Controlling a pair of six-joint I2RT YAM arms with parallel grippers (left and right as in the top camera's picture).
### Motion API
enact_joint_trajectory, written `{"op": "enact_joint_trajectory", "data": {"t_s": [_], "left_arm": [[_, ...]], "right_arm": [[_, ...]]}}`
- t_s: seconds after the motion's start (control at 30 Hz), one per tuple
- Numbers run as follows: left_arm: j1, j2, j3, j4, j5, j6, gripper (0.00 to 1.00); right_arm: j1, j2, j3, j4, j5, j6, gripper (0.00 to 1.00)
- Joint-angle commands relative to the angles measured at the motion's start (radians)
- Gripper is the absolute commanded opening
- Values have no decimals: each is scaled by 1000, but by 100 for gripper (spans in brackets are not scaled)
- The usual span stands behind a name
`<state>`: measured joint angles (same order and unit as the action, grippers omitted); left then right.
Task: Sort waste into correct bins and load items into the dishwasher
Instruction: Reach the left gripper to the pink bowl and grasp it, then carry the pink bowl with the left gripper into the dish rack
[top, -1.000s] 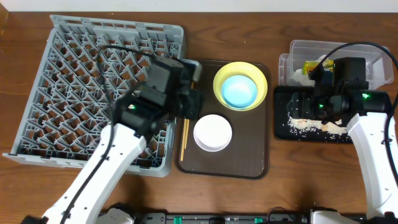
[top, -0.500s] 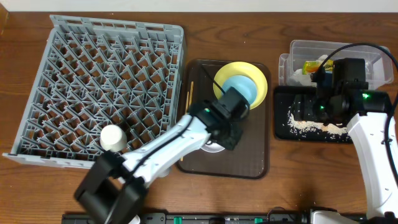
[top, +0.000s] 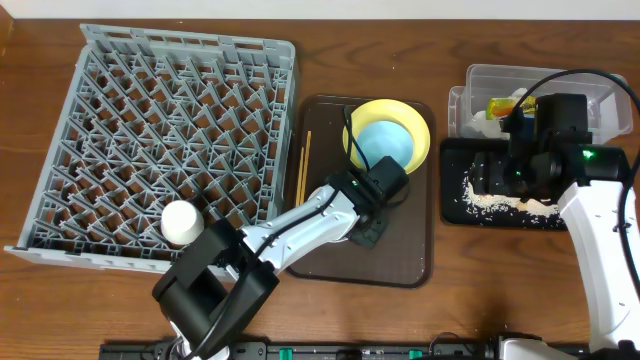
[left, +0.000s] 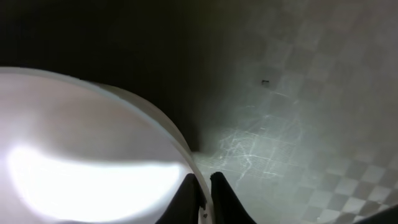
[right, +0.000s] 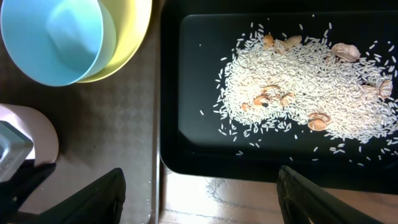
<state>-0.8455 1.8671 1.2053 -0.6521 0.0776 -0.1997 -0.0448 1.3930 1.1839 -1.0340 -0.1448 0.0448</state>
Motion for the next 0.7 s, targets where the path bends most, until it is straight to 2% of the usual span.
{"op": "enact_joint_trajectory", "data": {"t_s": [0.0,0.13,0.37,0.53,0.6,0.67], "left_arm": [[2,-8,2,-10,-10,7,6],[3,-67,51,-66,-3,8,6],[36,-299,95,-98,19,9,6],[151,-459,95,-96,29,9,6],[220,-505,95,-85,87,28,6],[319,-542,95,-63,206,51,6]], "right_arm": [[-8,-8,20,-5,6,11,76],[-8,-8,20,-7,6,10,75],[-8,-8,20,-7,6,10,75],[-8,-8,20,-7,6,10,75],[-8,-8,20,-7,6,11,75],[-8,-8,20,-7,6,11,75]]}}
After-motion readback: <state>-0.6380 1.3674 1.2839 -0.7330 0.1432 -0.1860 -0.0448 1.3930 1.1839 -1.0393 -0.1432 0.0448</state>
